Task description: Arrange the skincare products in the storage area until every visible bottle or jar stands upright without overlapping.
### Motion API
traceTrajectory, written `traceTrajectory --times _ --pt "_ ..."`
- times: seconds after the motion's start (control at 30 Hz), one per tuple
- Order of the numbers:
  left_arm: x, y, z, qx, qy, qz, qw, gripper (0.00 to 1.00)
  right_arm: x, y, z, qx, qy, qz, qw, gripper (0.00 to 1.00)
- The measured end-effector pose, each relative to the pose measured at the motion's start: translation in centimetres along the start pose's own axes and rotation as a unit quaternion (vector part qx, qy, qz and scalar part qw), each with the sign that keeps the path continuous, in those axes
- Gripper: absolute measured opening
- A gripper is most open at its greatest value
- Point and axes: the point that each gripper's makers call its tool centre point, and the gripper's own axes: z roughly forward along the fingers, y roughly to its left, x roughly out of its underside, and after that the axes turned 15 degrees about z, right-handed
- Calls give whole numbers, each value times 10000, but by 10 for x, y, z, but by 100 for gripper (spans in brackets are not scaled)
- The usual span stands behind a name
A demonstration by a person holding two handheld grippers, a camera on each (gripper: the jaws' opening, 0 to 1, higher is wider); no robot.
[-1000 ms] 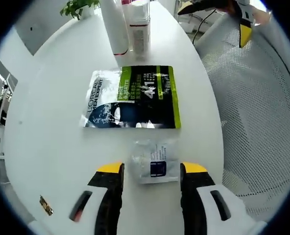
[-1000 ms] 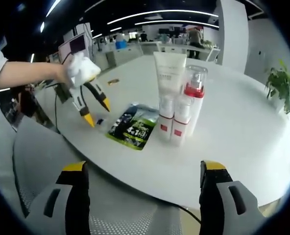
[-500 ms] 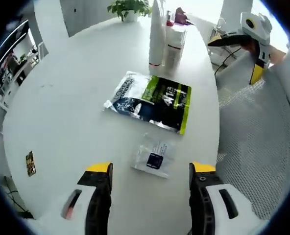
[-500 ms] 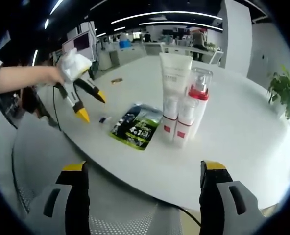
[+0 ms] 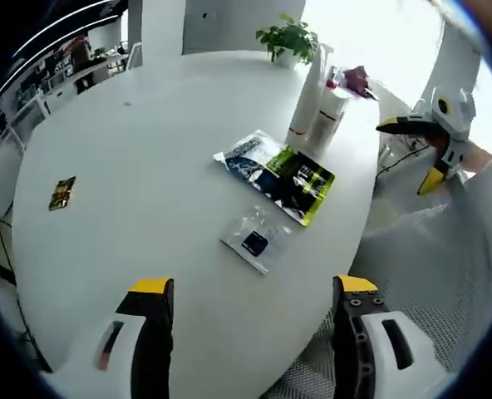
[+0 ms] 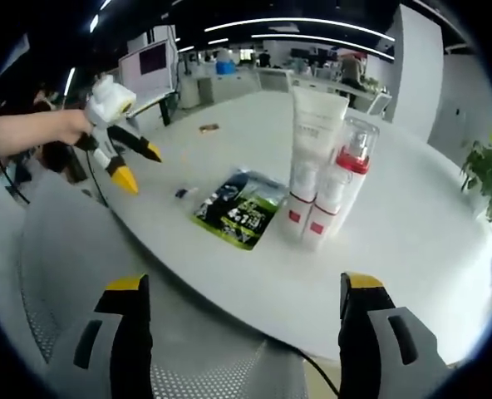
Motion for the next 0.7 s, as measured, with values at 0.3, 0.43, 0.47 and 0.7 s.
traceTrajectory --times 0.3,0.43,0.47,0.7 --pt "-20 1 -36 -707 -1014 -1215 9849 88 0 0 0 7 -38 -105 9999 94" --pt "-19 -5 -52 -907 -1210 -1527 9766 93 0 -1 1 30 -49 -131 9999 94" --pt "-18 -7 -54 -933 -1233 -1567 9755 93 0 -1 1 32 -52 -134 9999 94" --pt "-14 -12 -77 -1281 -1452 -1881 9629 97 1 -3 3 46 -46 -167 9998 94"
